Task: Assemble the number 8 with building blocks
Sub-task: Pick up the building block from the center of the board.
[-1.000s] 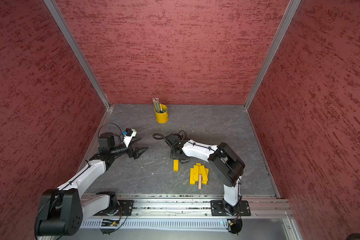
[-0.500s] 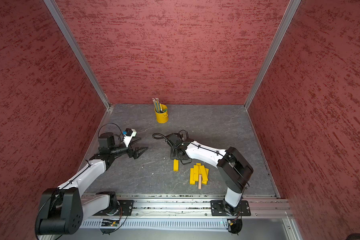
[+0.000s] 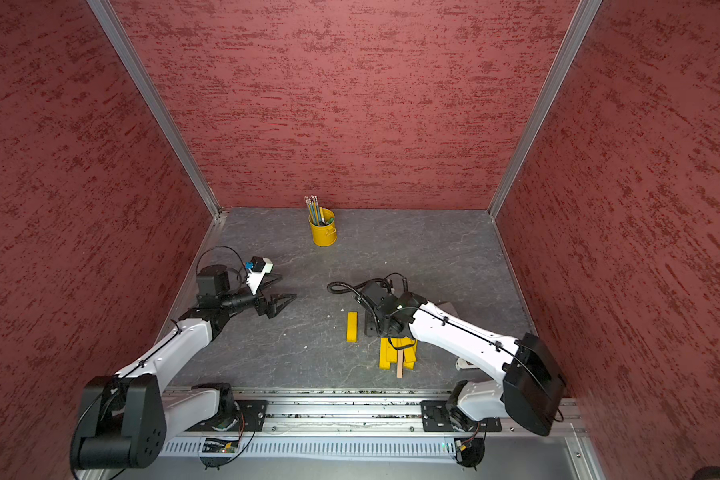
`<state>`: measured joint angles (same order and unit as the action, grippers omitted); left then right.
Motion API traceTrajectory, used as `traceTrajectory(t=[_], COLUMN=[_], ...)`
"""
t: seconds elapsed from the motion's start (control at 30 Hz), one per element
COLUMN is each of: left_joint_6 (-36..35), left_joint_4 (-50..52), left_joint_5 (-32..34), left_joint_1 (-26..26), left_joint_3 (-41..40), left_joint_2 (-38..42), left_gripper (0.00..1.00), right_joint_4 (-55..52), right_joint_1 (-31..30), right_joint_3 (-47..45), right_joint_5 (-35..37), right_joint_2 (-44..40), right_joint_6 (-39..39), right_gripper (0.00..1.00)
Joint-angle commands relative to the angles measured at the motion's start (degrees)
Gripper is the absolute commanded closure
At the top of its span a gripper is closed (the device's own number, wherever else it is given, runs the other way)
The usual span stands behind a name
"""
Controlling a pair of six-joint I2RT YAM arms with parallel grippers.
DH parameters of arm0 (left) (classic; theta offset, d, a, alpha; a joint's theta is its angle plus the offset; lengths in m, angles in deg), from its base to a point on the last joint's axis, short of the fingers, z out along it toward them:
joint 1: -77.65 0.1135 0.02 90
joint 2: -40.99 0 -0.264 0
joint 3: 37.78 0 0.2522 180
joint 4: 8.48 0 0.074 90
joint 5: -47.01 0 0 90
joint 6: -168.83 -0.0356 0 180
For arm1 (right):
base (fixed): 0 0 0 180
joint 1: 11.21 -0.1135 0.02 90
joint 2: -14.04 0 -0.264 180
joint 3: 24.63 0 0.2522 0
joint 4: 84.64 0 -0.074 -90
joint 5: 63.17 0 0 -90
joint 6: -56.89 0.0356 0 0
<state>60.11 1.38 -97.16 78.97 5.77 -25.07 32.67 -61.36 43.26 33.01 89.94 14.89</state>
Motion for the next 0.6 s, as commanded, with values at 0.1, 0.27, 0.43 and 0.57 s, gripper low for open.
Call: traceTrajectory(t=[0.1, 0.27, 0.43, 0.57], left_joint_6=[0.5, 0.4, 0.5, 0.4], left_joint_4=[0.2, 0.6, 0.5, 0.5], left_joint_5=[-1.5, -1.1, -1.3, -1.4], left_joint_1=[0.4, 0.4, 0.4, 0.4], left_joint_3=[0.8, 0.5, 0.7, 1.1], left_joint_2=[0.4, 0.9, 0.4, -0.1], left_gripper=[0.0, 0.0, 0.0, 0.0], right_joint_4=[-1.8, 1.3, 2.7, 3.9], right_joint_1=[-0.2, -0.2, -0.2, -0.2], right_joint_3=[-2.6, -5.9, -9.0, -10.3], right_joint_5=[-3.1, -4.9, -5.3, -4.8], right_joint_2=[1.6, 2.6, 2.5, 2.3], right_joint_6=[1.9, 2.0, 3.2, 3.6], right_gripper=[0.4, 0.4, 0.4, 0.41])
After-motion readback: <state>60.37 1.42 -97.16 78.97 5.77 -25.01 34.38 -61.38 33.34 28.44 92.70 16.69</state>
